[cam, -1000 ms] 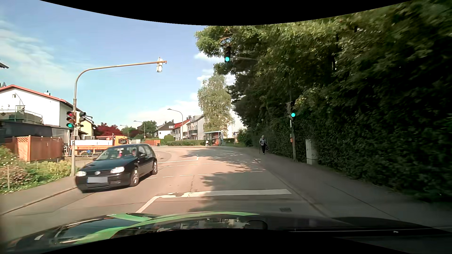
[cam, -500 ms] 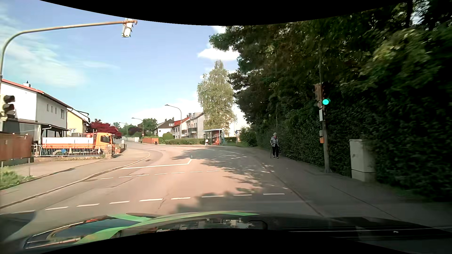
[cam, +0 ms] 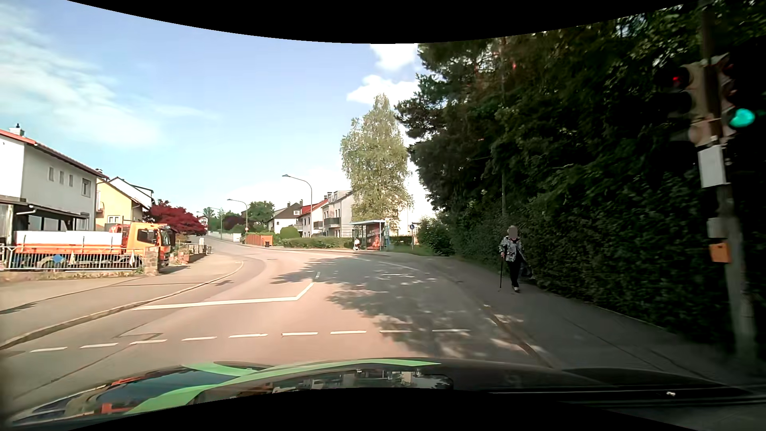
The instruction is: Follow the waypoints while adhering to traffic rules and regulations
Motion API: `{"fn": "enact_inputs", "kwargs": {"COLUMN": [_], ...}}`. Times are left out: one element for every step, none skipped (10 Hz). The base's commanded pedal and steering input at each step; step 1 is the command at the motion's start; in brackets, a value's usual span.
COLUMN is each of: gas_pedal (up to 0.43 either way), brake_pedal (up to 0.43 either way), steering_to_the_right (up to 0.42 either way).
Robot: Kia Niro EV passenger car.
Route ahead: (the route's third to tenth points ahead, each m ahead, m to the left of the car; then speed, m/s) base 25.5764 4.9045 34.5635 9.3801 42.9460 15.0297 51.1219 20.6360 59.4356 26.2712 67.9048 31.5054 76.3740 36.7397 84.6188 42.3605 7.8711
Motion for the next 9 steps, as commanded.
{"fn": "enact_inputs", "kwargs": {"gas_pedal": [0.197, 0.197, 0.197, 0.197, 0.197, 0.189, 0.15, 0.098, 0.098], "brake_pedal": [0.0, 0.0, 0.0, 0.0, 0.0, 0.0, 0.0, 0.0, 0.0], "steering_to_the_right": [-0.044, -0.041, -0.039, -0.039, -0.039, -0.041, -0.046, -0.053, -0.06]}}
